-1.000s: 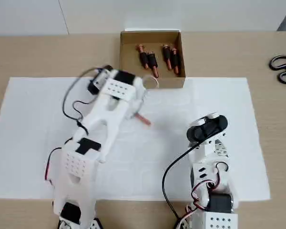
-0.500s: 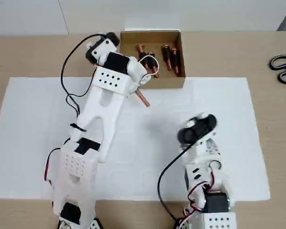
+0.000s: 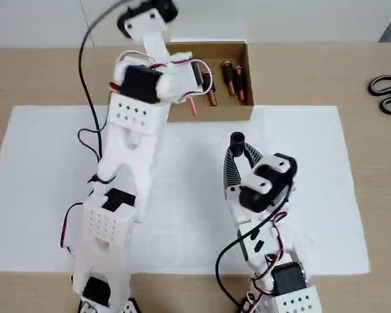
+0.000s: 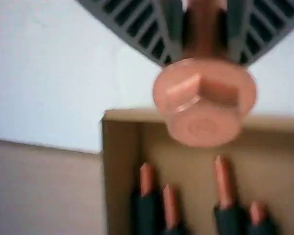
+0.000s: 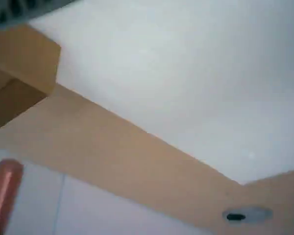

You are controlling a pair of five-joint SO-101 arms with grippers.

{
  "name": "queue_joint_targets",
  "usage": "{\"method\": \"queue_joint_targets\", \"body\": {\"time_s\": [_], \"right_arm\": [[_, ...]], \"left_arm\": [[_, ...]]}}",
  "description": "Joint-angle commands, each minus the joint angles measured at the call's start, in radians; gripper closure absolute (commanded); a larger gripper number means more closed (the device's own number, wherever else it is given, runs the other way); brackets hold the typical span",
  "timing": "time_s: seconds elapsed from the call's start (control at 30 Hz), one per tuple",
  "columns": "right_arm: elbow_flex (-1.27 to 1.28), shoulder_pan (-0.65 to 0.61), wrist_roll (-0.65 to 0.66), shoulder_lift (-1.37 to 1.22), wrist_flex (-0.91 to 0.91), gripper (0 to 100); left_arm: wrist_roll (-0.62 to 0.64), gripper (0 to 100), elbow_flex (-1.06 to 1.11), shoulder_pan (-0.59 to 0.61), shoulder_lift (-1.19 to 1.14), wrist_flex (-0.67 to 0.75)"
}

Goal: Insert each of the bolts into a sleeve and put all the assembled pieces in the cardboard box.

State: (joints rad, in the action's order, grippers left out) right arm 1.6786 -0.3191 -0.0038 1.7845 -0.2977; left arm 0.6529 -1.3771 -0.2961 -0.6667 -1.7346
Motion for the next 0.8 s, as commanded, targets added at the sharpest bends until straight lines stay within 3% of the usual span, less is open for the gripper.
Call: {"method": "queue_joint_targets", "body": {"time_s": [0.0, 0.23, 0.37, 0.6, 0.77], "right_arm": [[0.006, -0.004, -0.061, 0.013, 0.028, 99.3], [0.006, -0.004, -0.152, 0.013, 0.035, 99.3], [0.006, -0.004, -0.153, 0.013, 0.027, 99.3], [0.006, -0.004, -0.153, 0.013, 0.025, 99.3], [0.006, -0.004, -0.150, 0.013, 0.025, 99.3]], "left_arm": [[-0.106, 99, -0.117, -0.020, 0.074, -0.020], [-0.342, 99, -0.120, -0.160, 0.069, -0.020], [-0.436, 99, -0.137, -0.180, 0.077, -0.018], [-0.453, 99, -0.076, -0.172, 0.198, -0.020], [-0.456, 99, -0.044, -0.040, 0.338, -0.018]]}}
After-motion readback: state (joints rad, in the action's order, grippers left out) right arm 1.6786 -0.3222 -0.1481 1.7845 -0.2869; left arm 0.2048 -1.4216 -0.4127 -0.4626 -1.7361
